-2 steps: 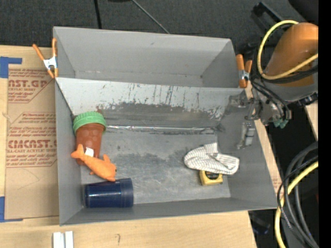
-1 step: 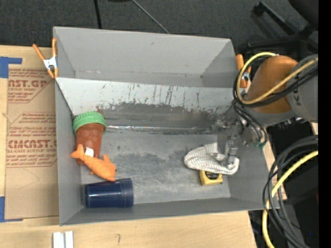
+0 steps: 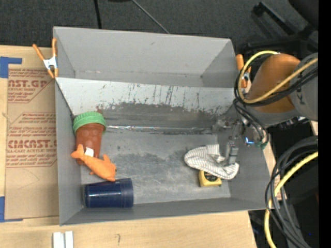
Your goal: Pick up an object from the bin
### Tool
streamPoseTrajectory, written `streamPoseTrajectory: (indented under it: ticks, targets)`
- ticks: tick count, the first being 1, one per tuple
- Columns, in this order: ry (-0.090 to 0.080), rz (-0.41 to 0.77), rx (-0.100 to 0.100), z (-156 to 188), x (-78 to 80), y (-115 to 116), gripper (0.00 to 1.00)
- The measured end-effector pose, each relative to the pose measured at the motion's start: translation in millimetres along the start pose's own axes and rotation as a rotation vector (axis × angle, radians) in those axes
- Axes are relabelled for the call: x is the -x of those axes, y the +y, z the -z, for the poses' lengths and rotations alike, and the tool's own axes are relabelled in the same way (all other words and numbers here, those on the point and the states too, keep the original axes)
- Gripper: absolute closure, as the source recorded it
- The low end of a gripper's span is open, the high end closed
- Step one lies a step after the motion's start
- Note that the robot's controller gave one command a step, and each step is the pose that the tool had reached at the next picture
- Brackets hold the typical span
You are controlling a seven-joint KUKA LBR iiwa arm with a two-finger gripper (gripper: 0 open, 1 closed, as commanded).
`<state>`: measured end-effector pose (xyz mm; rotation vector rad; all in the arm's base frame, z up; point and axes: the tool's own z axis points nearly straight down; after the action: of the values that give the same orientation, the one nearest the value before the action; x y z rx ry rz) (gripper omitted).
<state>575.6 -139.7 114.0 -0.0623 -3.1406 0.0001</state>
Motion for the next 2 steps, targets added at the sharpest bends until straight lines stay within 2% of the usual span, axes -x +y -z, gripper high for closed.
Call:
streamPoseTrajectory:
  ticks: [1, 2]
  targets:
    - [-0.004, 0.026, -0.001, 0, -11.9, 13, 0.00]
    - [-0.004, 0.181, -0.002, -42, -0.7, 17, 0.00]
